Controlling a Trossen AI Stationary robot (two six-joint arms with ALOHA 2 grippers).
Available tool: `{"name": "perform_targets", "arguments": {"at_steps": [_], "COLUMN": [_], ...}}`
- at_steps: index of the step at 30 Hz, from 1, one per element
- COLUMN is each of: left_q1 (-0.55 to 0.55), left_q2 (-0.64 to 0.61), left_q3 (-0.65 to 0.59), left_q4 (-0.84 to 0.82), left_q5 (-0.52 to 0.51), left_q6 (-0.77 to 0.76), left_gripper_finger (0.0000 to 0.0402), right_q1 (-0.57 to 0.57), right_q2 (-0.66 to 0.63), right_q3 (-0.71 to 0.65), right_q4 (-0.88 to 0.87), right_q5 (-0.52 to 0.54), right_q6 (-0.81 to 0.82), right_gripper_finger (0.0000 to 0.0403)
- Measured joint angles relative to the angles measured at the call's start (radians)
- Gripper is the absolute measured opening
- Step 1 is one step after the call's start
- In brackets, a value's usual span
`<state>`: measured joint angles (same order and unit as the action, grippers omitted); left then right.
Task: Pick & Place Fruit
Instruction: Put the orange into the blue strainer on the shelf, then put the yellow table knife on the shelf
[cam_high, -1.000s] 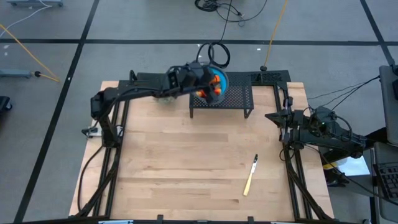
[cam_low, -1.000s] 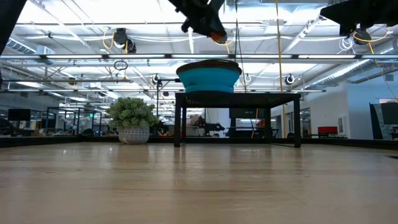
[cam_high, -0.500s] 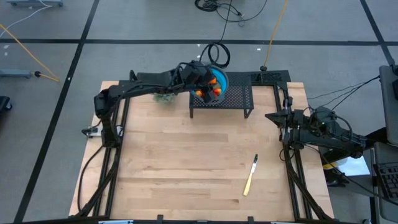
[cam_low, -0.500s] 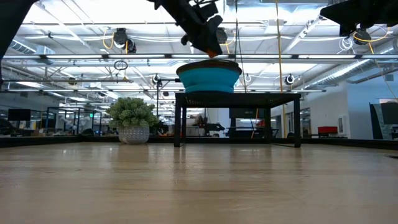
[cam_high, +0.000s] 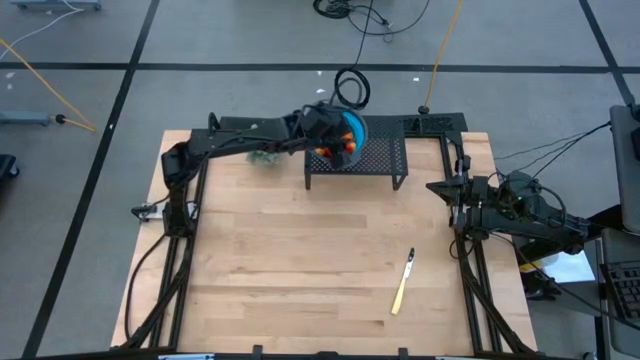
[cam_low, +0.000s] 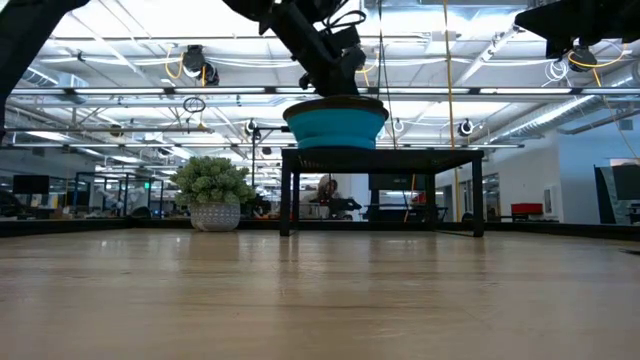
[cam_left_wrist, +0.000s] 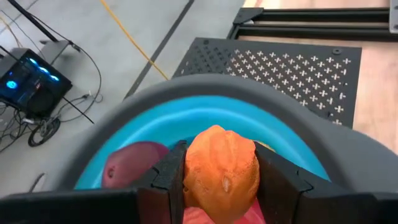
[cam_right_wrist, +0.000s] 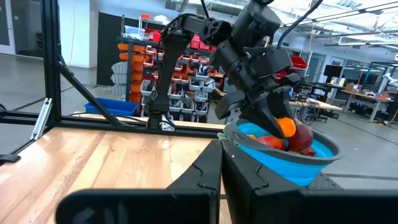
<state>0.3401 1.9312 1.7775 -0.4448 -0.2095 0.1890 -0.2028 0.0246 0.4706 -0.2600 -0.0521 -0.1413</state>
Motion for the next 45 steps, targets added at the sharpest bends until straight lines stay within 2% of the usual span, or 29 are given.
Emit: {"name": "perform_targets", "arguments": {"at_steps": [18,31,37,45], "left_q1": [0.01,0.01,-0.006,-0.085], "left_q2": [0.013,0.006,-0.061,-0.2], "left_q3": [0.0,0.0,0.0,0.0], "left_q4": [-0.029,-0.029,-0.034,-0.095], "left_q5": [0.033,0.026,0.021,0.02], "left_q6": [-0.032,-0.042,-0.106,-0.24], "left_gripper_finger": [0.0147,0.0234,0.0241,0.024], "right_q1": [0.0,0.0,0.0,0.0], "right_q2": [0.0,0.0,0.0,0.0], "right_q3": [0.0,0.0,0.0,0.0], "right_q4": [0.0,0.007,0.076,0.12], "right_q5": [0.0,-0.007,-0.103,-0.229], "right_q6": [-0.001,-0.001,0.062,0.182], "right_gripper_finger": [0.0004,0.0004,0.0004,0.0004]}}
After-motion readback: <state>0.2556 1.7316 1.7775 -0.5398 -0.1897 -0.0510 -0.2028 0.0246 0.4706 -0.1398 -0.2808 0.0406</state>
